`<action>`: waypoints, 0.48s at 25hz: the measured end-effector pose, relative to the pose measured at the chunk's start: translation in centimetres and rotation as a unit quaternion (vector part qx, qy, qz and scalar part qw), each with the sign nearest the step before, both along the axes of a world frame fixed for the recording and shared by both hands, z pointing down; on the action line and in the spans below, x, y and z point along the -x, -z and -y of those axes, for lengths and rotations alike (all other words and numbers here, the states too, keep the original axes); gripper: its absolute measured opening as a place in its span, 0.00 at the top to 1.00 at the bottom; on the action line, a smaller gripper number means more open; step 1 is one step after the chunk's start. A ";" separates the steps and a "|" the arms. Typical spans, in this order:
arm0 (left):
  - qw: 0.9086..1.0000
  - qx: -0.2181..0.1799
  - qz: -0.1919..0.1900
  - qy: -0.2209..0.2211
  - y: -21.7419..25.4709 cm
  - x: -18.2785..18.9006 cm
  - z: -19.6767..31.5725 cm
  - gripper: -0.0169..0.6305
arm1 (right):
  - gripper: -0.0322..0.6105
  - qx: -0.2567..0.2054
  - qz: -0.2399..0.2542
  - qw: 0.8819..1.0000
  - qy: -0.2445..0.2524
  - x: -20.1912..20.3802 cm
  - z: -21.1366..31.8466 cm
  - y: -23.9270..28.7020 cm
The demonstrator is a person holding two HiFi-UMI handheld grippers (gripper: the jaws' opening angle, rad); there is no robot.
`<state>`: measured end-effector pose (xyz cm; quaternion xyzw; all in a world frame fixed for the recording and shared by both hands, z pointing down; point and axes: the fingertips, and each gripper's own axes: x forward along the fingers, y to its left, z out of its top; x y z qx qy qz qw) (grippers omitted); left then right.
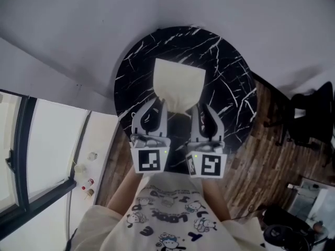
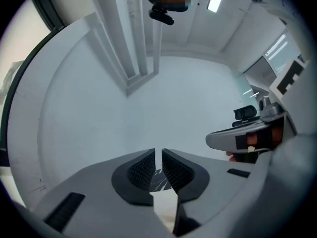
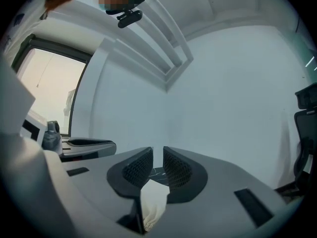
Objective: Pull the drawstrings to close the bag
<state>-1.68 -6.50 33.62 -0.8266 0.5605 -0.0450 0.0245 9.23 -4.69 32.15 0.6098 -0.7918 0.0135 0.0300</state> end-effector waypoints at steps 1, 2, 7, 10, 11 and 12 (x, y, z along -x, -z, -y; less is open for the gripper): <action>1.000 0.008 -0.014 0.005 -0.2 0.1 -0.2 0.85 | 0.84 -0.003 0.000 1.000 0.000 0.0 -0.3 0.1; 1.000 0.013 -0.024 0.010 -0.3 0.2 -0.3 0.85 | 0.84 -0.005 0.001 1.000 0.000 0.0 -0.5 0.1; 0.999 0.006 -0.034 0.016 0.1 0.3 -0.7 0.85 | 0.84 -0.010 0.005 1.000 0.000 0.1 -1.1 0.4; 0.999 0.003 -0.035 0.016 0.4 0.2 -1.0 0.86 | 0.85 -0.008 0.006 1.000 -0.003 0.1 -1.4 0.3; 0.999 0.003 -0.035 0.015 0.4 0.2 -1.0 0.86 | 0.86 -0.007 0.005 1.000 -0.004 0.1 -1.4 0.3; 0.999 0.002 -0.034 0.015 0.4 0.2 -0.9 0.86 | 0.86 -0.006 0.005 1.000 -0.004 0.1 -1.4 0.2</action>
